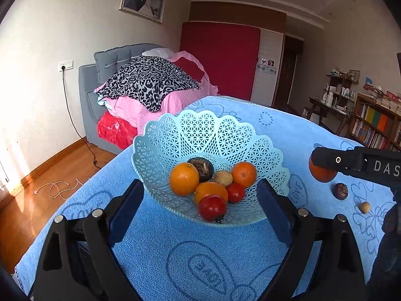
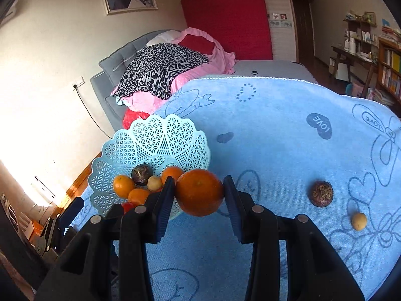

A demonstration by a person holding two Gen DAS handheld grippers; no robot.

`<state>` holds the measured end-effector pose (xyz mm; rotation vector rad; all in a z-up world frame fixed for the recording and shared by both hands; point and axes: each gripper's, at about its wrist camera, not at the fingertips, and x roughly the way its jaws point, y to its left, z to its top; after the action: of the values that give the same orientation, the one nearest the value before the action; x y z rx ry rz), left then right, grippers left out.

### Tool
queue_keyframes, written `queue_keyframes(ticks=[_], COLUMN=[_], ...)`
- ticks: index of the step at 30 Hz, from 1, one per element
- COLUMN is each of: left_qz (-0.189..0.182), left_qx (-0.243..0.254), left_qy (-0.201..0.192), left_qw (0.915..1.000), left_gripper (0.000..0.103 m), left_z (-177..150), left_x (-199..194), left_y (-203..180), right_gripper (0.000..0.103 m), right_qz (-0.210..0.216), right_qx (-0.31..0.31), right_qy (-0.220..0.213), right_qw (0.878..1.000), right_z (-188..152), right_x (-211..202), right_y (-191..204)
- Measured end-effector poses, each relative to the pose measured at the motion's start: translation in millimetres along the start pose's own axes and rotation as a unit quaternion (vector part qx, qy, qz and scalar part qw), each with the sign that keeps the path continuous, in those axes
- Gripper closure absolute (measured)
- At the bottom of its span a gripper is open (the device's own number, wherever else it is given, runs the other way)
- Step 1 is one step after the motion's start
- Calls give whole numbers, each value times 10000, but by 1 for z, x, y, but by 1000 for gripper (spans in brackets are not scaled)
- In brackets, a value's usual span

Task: Organize fruits
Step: 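Lower the orange into the teal basket and open the right tool, then move the right tool to the last small yellow fruit and grasp it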

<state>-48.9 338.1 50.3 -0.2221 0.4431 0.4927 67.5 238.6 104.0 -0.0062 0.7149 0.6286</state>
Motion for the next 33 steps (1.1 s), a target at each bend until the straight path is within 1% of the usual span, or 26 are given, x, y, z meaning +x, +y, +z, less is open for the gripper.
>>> queue_keyframes(ticks=[6,10,18,21,27,30,33], left_qz=[48,53,57,60,63,67,67], left_qx=[-47,-46,-23,-7,36,64,94], left_qy=[13,14,21,15,16,5,-5], left_qw=[10000,10000,10000,10000,10000,10000,9999], left_gripper=[10,6,4,4,4,4,4], left_z=[-1,-1,-2,-2,-2,-3,-3], left_x=[1,2,3,2,5,4,4], left_y=[1,2,0,1,-2,-3,-5], right_gripper=[62,62,61,58,56,52,52], right_qz=[205,249,26,-76,-299,-377,-453], right_qx=[-46,-49,177,248,218,214,228], right_qy=[223,204,117,128,72,33,20], right_qw=[9995,9995,9998,9996,9993,9991,9987], right_z=[5,7,1,-3,-11,-13,-16], right_x=[24,29,21,21,16,13,9], right_y=[16,19,1,-7,-13,-16,-20])
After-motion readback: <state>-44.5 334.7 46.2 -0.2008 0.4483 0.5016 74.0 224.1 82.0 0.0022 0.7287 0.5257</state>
